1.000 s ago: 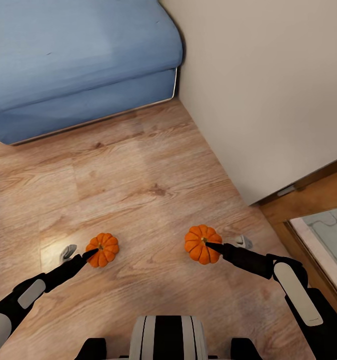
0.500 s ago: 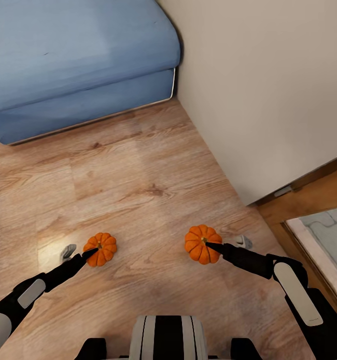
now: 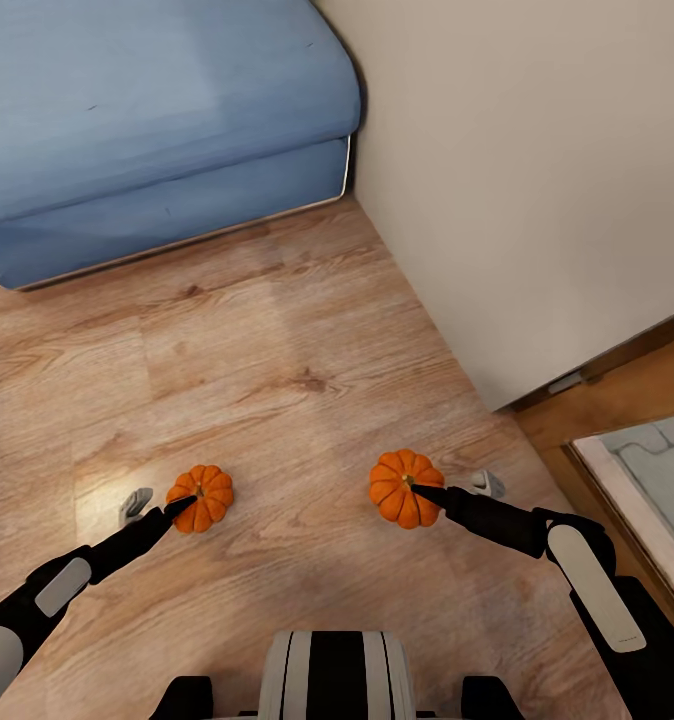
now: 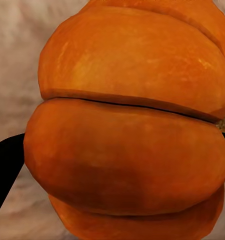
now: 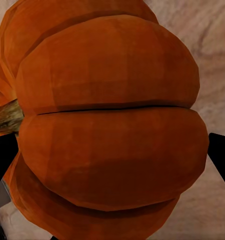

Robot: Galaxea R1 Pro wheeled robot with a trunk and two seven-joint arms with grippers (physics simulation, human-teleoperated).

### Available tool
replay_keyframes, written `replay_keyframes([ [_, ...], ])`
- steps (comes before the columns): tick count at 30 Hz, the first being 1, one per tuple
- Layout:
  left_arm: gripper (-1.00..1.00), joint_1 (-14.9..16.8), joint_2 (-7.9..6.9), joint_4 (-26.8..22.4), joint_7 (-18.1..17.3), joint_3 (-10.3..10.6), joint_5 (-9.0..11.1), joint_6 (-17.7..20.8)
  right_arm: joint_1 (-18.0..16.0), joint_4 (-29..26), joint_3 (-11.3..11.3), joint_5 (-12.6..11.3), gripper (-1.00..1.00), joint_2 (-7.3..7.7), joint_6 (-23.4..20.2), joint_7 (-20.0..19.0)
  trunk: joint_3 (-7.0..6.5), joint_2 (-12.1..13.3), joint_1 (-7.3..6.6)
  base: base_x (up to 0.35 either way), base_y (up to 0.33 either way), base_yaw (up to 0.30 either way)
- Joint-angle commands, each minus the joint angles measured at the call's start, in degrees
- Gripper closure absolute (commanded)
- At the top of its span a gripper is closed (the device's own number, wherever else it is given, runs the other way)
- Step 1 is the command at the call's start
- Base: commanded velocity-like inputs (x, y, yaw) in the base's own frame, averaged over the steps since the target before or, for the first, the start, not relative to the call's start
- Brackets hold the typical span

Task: Place each of the two pumpkins and all three candles from the living room inside a cabinet in the living room (use any cabinet), then make sure every cabinet is closed, and position the cauldron so it is next to a table in the living room.

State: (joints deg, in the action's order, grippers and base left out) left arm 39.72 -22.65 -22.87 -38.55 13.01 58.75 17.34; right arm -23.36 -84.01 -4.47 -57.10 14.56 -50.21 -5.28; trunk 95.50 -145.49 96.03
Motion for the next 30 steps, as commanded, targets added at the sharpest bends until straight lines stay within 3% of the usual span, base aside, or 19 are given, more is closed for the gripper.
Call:
replay_keyframes([
  [1,1.0,0.01,-0.03,0.1,0.06,0.35,0.05,0.24,-0.02,-0.01,-0.01,0.41,1.0,0.03,-0.15,-0.42,0.03,-0.01,0.0,0.0,0.0,0.0],
  [18,1.0,0.01,-0.11,0.1,-0.41,0.35,0.05,0.28,-0.02,-0.01,-0.01,0.41,1.0,0.03,-0.15,-0.4,0.03,-0.01,0.0,0.0,0.0,0.0],
  [30,1.0,0.01,-0.11,-0.21,-0.63,0.36,0.05,0.42,-0.02,-0.01,0.05,0.41,1.0,0.03,-0.15,-0.42,-2.63,0.15,-0.31,0.0,0.0,0.0],
])
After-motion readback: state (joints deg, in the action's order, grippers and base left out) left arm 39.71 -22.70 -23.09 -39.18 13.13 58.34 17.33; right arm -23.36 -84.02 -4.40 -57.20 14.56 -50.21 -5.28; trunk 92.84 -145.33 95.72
